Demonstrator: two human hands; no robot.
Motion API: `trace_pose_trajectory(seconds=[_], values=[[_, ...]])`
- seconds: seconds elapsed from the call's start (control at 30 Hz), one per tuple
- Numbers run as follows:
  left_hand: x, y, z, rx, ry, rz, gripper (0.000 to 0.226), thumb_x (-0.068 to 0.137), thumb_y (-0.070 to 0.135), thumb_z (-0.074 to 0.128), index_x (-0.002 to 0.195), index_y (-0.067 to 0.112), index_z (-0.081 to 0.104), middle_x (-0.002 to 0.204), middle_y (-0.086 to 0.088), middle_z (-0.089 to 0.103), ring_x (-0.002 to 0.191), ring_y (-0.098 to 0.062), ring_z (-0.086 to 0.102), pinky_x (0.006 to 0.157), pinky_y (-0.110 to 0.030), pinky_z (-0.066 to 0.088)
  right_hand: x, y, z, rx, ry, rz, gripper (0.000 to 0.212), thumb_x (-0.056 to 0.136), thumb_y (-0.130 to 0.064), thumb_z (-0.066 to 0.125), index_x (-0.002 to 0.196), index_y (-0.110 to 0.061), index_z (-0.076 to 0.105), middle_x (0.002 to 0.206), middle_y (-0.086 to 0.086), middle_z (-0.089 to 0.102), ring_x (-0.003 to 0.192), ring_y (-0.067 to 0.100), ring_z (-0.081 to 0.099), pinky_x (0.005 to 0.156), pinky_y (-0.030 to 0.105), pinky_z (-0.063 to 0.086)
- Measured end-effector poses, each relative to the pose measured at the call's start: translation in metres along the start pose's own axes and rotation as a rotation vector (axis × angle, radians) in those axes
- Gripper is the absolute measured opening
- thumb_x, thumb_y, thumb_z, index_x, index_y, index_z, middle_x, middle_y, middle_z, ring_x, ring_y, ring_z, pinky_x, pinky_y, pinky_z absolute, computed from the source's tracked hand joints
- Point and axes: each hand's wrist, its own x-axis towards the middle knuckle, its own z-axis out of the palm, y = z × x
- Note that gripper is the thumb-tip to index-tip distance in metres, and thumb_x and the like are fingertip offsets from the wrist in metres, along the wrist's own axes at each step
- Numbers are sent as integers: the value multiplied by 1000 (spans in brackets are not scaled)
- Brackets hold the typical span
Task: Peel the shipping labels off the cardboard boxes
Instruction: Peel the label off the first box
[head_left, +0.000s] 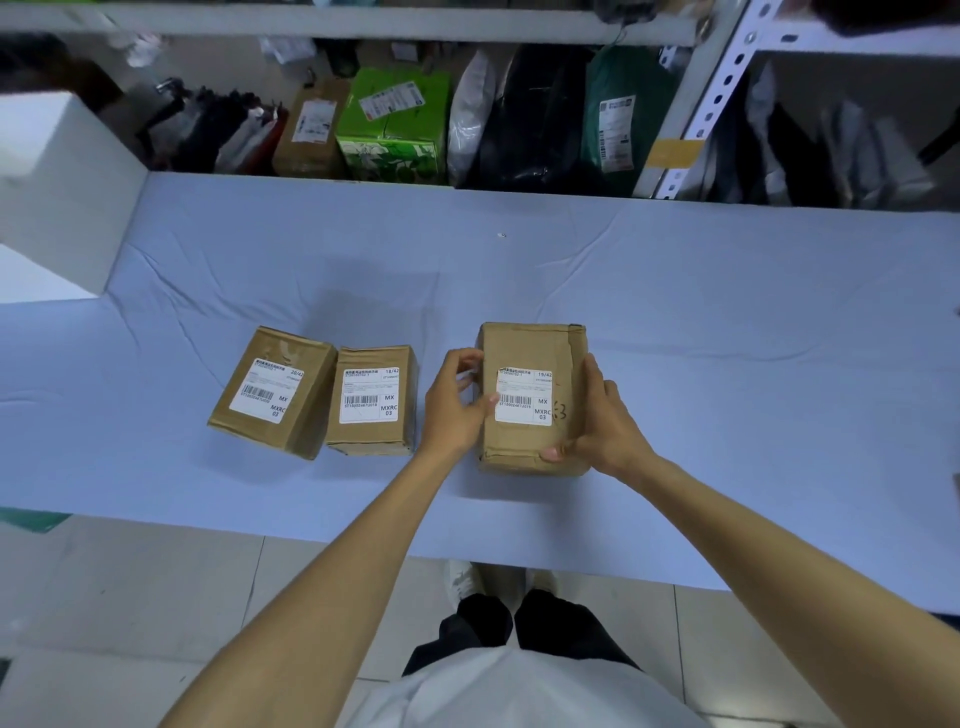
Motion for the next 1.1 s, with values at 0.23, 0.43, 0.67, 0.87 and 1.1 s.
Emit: trace_pose_trajectory(seconds=[0.23,0.43,0.67,0.87,1.1], values=[[-31,-18,-3,-43,-81,-81,68,79,6,75,138,19,43,141,-1,49,126,-23,51,99,-29,47,0,10,1,33,38,-63,135,51,-22,91,150,-34,0,121,-2,33,105,13,37,86,26,35],[-31,-17,-2,-38,-85,-72,67,80,6,73,138,19,43,141,-1,50,126,-20,50,87,-12,46,1,12,2,58,36,-67,138,41,-30,87,150,-34,3,117,-2,34,105,15,39,83,26,36],[-33,-11,-1,-92,-59,-68,67,76,-7,72,134,14,46,134,-3,53,125,-19,52,101,-26,47,-1,16,3,37,40,-110,145,42,-31,95,151,-31,-2,131,2,38,124,22,41,102,38,44],[-34,-2,-1,-63,-69,16,79,73,-12,68,139,22,40,134,0,51,123,-13,50,95,-19,48,-8,20,6,-1,51,-158,155,43,-27,95,149,-33,-18,139,1,29,124,20,37,92,28,41],[-27,1,-5,31,-48,27,66,74,-9,71,129,24,53,125,-4,47,116,-19,54,88,-22,53,-11,21,8,-70,96,-210,149,51,-22,92,147,-34,-20,142,4,31,123,24,42,89,28,41]])
